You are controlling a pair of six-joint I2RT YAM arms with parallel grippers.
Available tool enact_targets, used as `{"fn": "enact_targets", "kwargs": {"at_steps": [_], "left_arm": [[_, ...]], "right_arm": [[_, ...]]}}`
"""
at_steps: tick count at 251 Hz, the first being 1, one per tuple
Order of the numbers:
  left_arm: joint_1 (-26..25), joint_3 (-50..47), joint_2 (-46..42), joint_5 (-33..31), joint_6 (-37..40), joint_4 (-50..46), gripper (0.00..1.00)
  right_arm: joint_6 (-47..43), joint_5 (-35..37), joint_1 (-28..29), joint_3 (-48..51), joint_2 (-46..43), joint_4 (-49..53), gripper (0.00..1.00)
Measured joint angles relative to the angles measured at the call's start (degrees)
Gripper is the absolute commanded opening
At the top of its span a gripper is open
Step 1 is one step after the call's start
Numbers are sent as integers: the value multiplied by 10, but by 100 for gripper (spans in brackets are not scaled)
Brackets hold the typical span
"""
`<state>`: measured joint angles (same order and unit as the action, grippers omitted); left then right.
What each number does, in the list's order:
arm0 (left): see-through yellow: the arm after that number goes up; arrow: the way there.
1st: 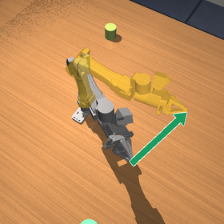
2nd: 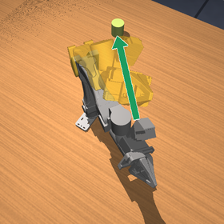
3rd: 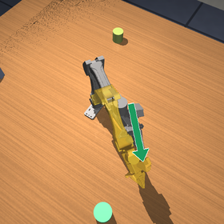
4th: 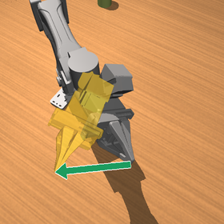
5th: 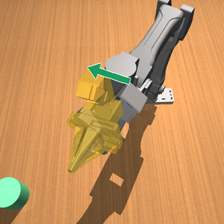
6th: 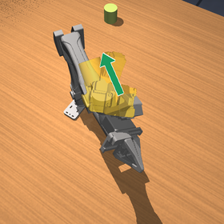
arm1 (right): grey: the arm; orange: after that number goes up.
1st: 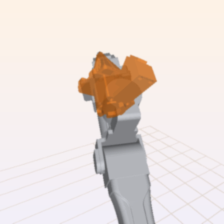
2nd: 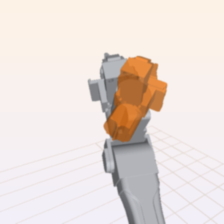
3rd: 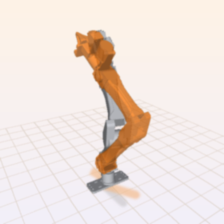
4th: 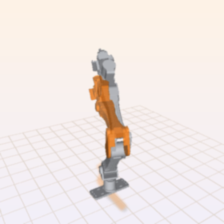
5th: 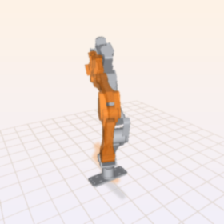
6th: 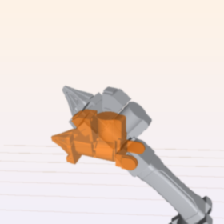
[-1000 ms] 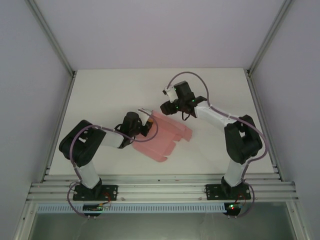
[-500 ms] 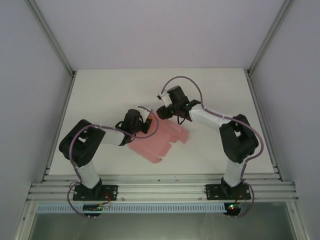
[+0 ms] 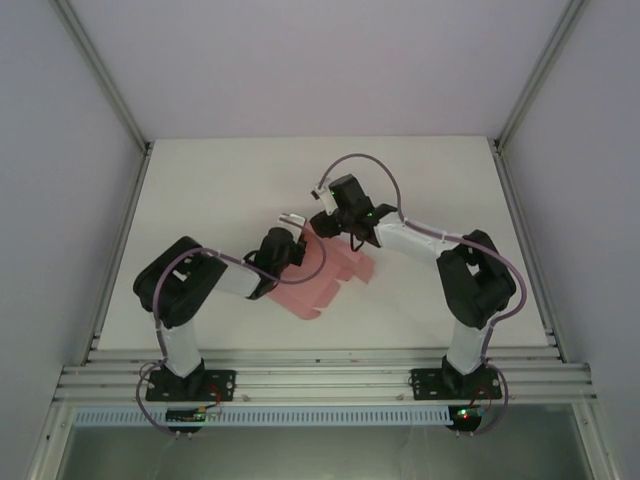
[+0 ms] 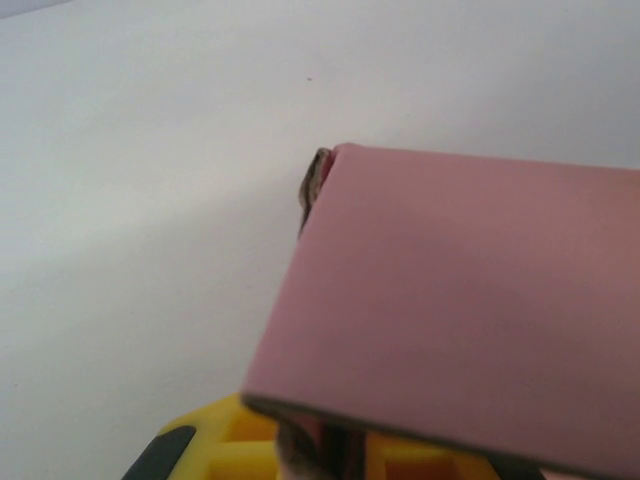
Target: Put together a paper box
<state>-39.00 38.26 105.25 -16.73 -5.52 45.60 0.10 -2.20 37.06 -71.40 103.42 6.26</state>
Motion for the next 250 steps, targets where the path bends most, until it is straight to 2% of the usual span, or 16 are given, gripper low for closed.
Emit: {"fn": "enact_targets", "kwargs": {"at_steps": [39,49,83,115,128,172,182,193,250], "left_arm": [[8,-28,9,42,-6,69,0],[10,-30,9,53,-5,74,8],[13,-30,2,74,-4,61,17],[13,-30,-15,85,-6,26,20],[13,-30,-23,86,-8,12,27],[15,-30,-37,101,-12,-21,27],[15,-30,-37,103,-13,-26,20],[15,-30,-37,104,-12,-28,17],[18,-37,-37,123,-17,-27,17]], "right_arm": [[24,1,6,15,-13,-7,53],[27,1,6,15,-14,-2,54],[36,0,5,7,-18,24,58],[38,-13,4,-1,-21,56,59],[38,-19,4,-5,-21,66,59],[52,-37,3,-20,-21,94,61],[57,-46,1,-22,-22,94,61],[65,-58,-3,-25,-22,93,62],[99,-134,-26,-27,-21,76,60]]}}
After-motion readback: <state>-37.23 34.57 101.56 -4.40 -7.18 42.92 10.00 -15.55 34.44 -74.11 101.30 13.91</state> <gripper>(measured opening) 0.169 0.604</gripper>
